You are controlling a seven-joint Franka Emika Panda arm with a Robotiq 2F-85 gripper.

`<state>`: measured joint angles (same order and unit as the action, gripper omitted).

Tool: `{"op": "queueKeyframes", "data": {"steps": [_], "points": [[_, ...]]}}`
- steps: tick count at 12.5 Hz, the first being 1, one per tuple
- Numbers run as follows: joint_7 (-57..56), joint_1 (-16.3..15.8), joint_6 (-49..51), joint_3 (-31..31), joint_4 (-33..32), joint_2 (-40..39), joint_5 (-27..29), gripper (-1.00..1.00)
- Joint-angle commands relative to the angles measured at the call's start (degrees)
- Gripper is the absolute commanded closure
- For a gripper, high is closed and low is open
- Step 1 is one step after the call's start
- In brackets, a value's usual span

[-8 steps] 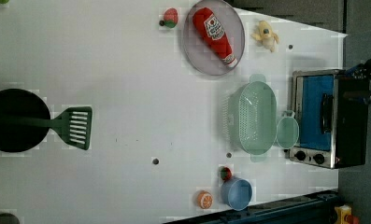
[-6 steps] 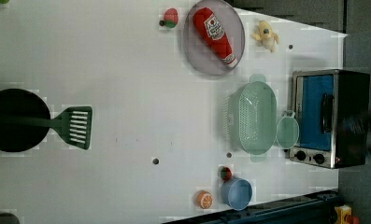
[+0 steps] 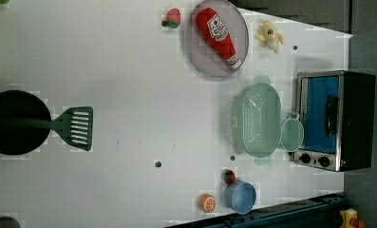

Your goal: Drag strainer right to left.

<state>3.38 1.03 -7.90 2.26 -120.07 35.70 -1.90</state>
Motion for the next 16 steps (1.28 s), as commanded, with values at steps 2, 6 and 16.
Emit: {"op": "queueKeyframes", "data": {"steps": [2, 6, 16], "points": [[2.93, 0.32, -11.42, 0.24, -13.11, -12.02, -0.79, -1.0], [16.98, 0.31, -26.05, -0.28, -20.41, -20.9, -0.8, -1.0], [36.71, -0.27, -58.05, -1.93, -22.14, -49.38, -0.79, -1.0]]}}
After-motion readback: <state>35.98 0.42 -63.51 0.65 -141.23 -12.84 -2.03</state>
